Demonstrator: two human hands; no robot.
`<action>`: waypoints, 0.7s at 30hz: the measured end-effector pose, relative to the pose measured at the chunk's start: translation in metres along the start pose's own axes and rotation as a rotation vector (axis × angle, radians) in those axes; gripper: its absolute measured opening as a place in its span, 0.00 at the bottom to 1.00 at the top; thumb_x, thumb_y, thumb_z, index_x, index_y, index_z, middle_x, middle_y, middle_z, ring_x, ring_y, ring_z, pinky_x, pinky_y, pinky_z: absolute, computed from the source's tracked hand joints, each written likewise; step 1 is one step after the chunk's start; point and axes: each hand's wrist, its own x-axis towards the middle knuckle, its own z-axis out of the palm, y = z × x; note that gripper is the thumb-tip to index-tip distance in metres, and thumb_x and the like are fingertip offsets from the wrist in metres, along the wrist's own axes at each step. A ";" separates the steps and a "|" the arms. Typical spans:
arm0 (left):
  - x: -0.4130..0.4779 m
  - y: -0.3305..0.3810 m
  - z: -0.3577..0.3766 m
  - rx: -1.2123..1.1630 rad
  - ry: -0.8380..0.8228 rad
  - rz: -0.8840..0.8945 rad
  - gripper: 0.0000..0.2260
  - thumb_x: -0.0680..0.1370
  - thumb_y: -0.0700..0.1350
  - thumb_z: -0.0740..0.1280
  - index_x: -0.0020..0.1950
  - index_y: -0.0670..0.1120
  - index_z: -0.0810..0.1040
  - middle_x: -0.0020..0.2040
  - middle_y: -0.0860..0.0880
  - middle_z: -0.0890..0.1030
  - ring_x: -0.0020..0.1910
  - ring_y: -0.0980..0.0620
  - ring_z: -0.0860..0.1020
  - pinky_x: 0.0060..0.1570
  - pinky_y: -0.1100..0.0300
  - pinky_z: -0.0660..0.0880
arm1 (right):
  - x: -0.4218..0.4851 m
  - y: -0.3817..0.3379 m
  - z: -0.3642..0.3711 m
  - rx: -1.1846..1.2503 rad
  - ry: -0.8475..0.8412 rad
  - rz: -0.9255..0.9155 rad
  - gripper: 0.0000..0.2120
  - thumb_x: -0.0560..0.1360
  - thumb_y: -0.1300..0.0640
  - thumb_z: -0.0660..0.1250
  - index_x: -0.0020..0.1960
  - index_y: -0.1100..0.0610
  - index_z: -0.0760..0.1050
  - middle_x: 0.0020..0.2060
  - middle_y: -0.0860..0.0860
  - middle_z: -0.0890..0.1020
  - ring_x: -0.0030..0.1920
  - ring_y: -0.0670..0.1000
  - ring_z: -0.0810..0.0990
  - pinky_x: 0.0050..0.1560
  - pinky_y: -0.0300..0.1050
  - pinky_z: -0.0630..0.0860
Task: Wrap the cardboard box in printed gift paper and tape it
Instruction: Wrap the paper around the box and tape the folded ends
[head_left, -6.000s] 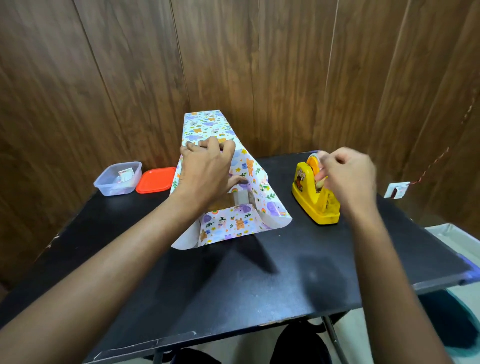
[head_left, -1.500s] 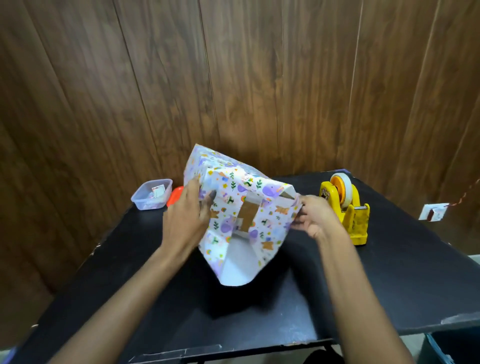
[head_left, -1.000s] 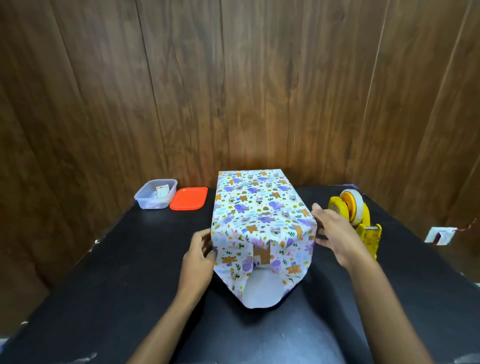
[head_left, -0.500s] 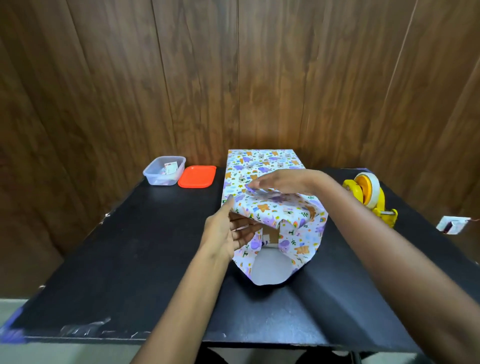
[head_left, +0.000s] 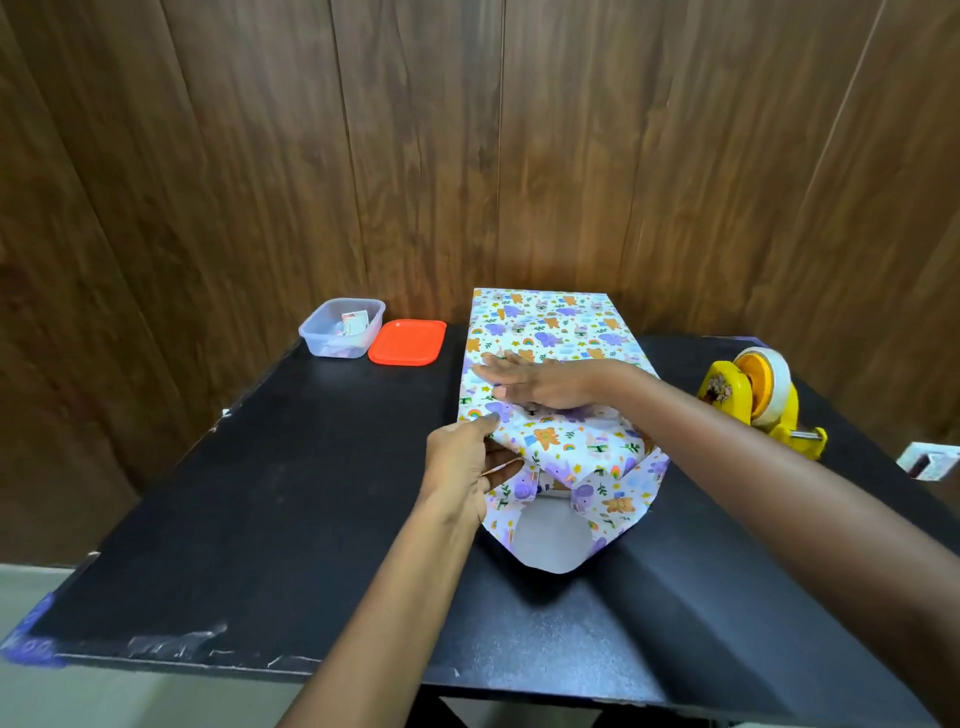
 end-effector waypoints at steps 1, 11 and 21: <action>0.000 0.000 -0.001 0.004 0.002 0.000 0.05 0.77 0.37 0.64 0.41 0.39 0.76 0.30 0.44 0.79 0.26 0.50 0.78 0.30 0.59 0.79 | -0.005 -0.001 -0.004 0.090 -0.011 -0.002 0.24 0.82 0.46 0.47 0.77 0.46 0.48 0.77 0.44 0.44 0.76 0.46 0.39 0.74 0.49 0.40; -0.005 0.004 -0.002 -0.046 -0.020 -0.014 0.05 0.76 0.34 0.64 0.40 0.38 0.74 0.27 0.43 0.79 0.29 0.47 0.79 0.36 0.54 0.79 | -0.054 0.037 0.000 0.333 0.014 0.051 0.20 0.82 0.58 0.56 0.73 0.47 0.64 0.76 0.43 0.53 0.76 0.45 0.47 0.74 0.41 0.51; -0.001 0.006 -0.009 -0.046 -0.052 -0.006 0.07 0.77 0.39 0.63 0.40 0.39 0.73 0.26 0.44 0.80 0.26 0.48 0.81 0.30 0.57 0.80 | -0.118 0.060 0.055 0.952 1.194 0.546 0.22 0.79 0.50 0.60 0.30 0.61 0.72 0.28 0.54 0.77 0.29 0.53 0.76 0.36 0.46 0.74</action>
